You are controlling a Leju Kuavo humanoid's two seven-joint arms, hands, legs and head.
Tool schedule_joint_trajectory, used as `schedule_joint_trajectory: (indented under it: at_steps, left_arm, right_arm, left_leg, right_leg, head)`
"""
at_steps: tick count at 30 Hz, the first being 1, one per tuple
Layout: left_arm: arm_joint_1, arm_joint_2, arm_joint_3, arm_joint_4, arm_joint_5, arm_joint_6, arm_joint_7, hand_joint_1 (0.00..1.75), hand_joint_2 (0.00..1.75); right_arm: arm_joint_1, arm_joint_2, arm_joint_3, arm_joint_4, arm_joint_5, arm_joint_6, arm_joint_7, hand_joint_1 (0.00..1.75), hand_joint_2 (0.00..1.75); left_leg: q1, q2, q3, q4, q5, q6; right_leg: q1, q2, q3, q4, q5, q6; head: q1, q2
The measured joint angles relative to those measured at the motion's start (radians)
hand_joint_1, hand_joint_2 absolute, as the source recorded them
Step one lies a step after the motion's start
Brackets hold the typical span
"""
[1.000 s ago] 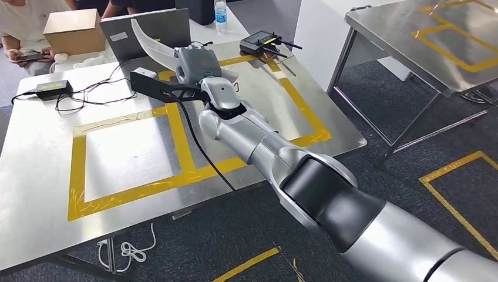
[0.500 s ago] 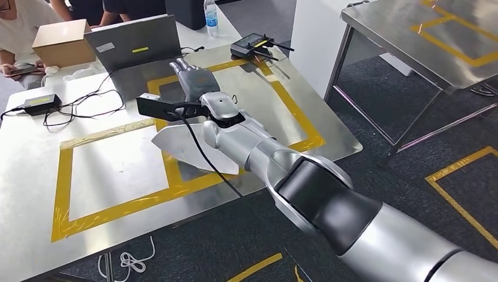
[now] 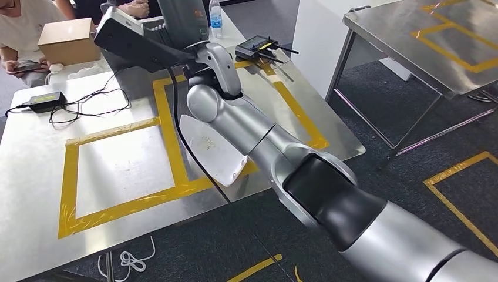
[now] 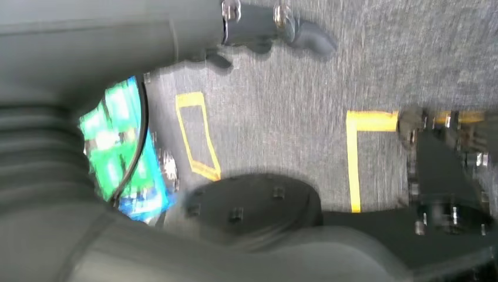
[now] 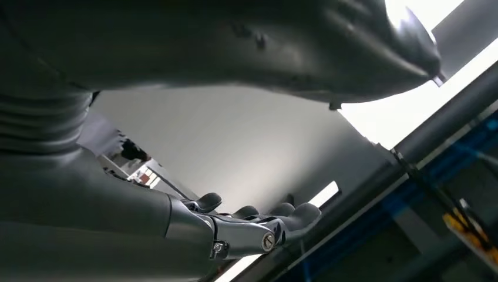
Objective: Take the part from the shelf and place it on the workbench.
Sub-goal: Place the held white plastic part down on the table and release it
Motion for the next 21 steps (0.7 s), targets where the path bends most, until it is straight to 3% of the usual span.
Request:
schedule_joint_trajectory:
  at_steps: [1, 2, 4, 5, 7, 10, 12, 14, 15, 16, 17, 18, 20, 21]
  left_arm:
    - [0.003, 0.0, 0.0, 0.0, 0.002, 0.002, -0.002, 0.0, 0.0]
    - [0.007, -0.001, 0.0, 0.001, 0.002, 0.003, -0.004, 0.0, 0.0]
    - [0.012, 0.0, 0.0, 0.001, 0.002, 0.004, -0.008, 0.0, 0.0]
    - [0.014, 0.001, 0.0, 0.001, 0.001, 0.004, -0.009, 0.0, 0.0]
    - [0.015, 0.003, 0.0, 0.001, -0.002, 0.004, -0.014, 0.0, 0.0]
    - [0.02, 0.003, 0.0, 0.002, -0.02, 0.004, -0.019, 0.0, 0.0]
    - [0.023, 0.004, 0.0, 0.002, -0.035, 0.004, -0.018, 0.0, 0.0]
    - [0.022, 0.004, -0.001, 0.002, -0.047, 0.002, -0.012, 0.0, 0.0]
    - [0.021, 0.004, -0.002, 0.002, -0.052, 0.001, -0.009, 0.0, 0.0]
    - [0.019, 0.004, -0.002, 0.002, -0.056, -0.002, -0.005, 0.0, 0.0]
    - [0.017, 0.004, -0.002, 0.002, -0.059, -0.003, -0.001, 0.0, 0.0]
    - [0.015, 0.004, -0.003, 0.002, -0.061, -0.005, 0.002, 0.0, 0.0]
    - [0.009, 0.006, -0.003, 0.001, -0.061, -0.005, 0.005, 0.0, 0.0]
    - [0.007, 0.006, -0.003, 0.0, -0.06, -0.005, 0.004, 0.0, 0.0]
  right_arm:
    - [0.016, -0.014, 0.0, -0.076, -0.018, -0.031, -0.002, 0.0, 0.0]
    - [0.033, -0.029, 0.0, -0.152, -0.031, -0.059, -0.003, 0.0, 0.0]
    - [0.072, -0.058, 0.0, -0.296, -0.047, -0.117, -0.02, 0.0, 0.0]
    - [0.096, -0.072, 0.0, -0.364, -0.052, -0.15, -0.037, 0.0, 0.0]
    - [0.149, -0.1, 0.0, -0.485, -0.06, -0.213, -0.069, 0.0, 0.0]
    - [0.223, -0.125, 0.0, -0.64, -0.063, -0.3, -0.136, 0.0, 0.0]
    - [0.273, -0.126, -0.008, -0.742, -0.047, -0.342, -0.229, 0.0, 0.0]
    - [0.328, -0.118, -0.028, -0.841, -0.014, -0.353, -0.326, 0.0, 0.0]
    - [0.355, -0.111, -0.041, -0.893, 0.011, -0.355, -0.362, 0.0, 0.0]
    - [0.376, -0.103, -0.054, -0.947, 0.042, -0.355, -0.387, 0.0, 0.0]
    - [0.391, -0.093, -0.067, -1.003, 0.074, -0.355, -0.402, 0.0, 0.0]
    - [0.402, -0.084, -0.078, -1.057, 0.101, -0.355, -0.407, 0.0, 0.0]
    - [0.418, -0.063, -0.096, -1.149, 0.134, -0.355, -0.41, 0.0, 0.0]
    - [0.427, -0.053, -0.106, -1.184, 0.142, -0.355, -0.41, 0.0, 0.0]
  left_leg:
    - [0.003, -0.001, -0.001, 0.004, -0.002, -0.003]
    - [0.006, -0.001, -0.003, 0.009, -0.005, -0.007]
    - [0.013, -0.002, -0.009, 0.025, -0.013, -0.021]
    - [0.014, -0.003, -0.013, 0.033, -0.018, -0.03]
    - [0.012, -0.008, -0.019, 0.045, -0.022, -0.047]
    - [0.013, -0.009, -0.033, 0.06, -0.031, -0.065]
    - [0.013, -0.008, -0.06, 0.127, -0.093, -0.066]
    - [0.007, -0.008, -0.099, 0.253, -0.18, -0.062]
    - [0.004, -0.008, -0.11, 0.306, -0.207, -0.058]
    - [0.001, -0.008, -0.107, 0.33, -0.213, -0.054]
    - [-0.003, -0.008, -0.087, 0.32, -0.201, -0.047]
    - [-0.008, -0.008, -0.049, 0.274, -0.176, -0.037]
    - [-0.02, -0.007, 0.049, 0.139, -0.147, -0.018]
    - [-0.026, -0.006, 0.081, 0.087, -0.143, -0.013]
  right_leg:
    - [-0.005, -0.001, -0.002, 0.011, 0.006, 0.006]
    - [-0.01, -0.002, 0.016, -0.021, 0.03, 0.013]
    - [-0.018, -0.005, 0.09, -0.151, 0.084, 0.025]
    - [-0.019, -0.003, 0.116, -0.197, 0.104, 0.023]
    - [-0.015, 0.002, 0.132, -0.223, 0.104, 0.006]
    - [-0.016, 0.004, 0.117, -0.222, 0.107, -0.025]
    - [-0.016, 0.001, 0.104, -0.226, 0.118, -0.041]
    - [-0.009, -0.001, 0.089, -0.226, 0.13, -0.05]
    - [-0.004, -0.002, 0.079, -0.226, 0.137, -0.053]
    - [0.001, -0.003, 0.07, -0.226, 0.145, -0.054]
    - [0.005, -0.003, 0.06, -0.226, 0.153, -0.055]
    - [0.008, -0.003, 0.05, -0.226, 0.162, -0.055]
    - [0.012, -0.002, 0.037, -0.225, 0.179, -0.052]
    - [0.013, -0.003, 0.035, -0.226, 0.188, -0.047]
  head:
    - [0.0, 0.0]
    - [0.0, 0.0]
    - [0.001, 0.0]
    - [0.001, 0.0]
    - [0.001, 0.0]
    - [0.001, 0.0]
    - [0.0, 0.0]
    - [-0.001, 0.0]
    - [0.0, 0.0]
    - [0.0, 0.0]
    - [0.0, 0.0]
    - [0.0, 0.0]
    - [0.0, 0.0]
    - [0.001, 0.0]
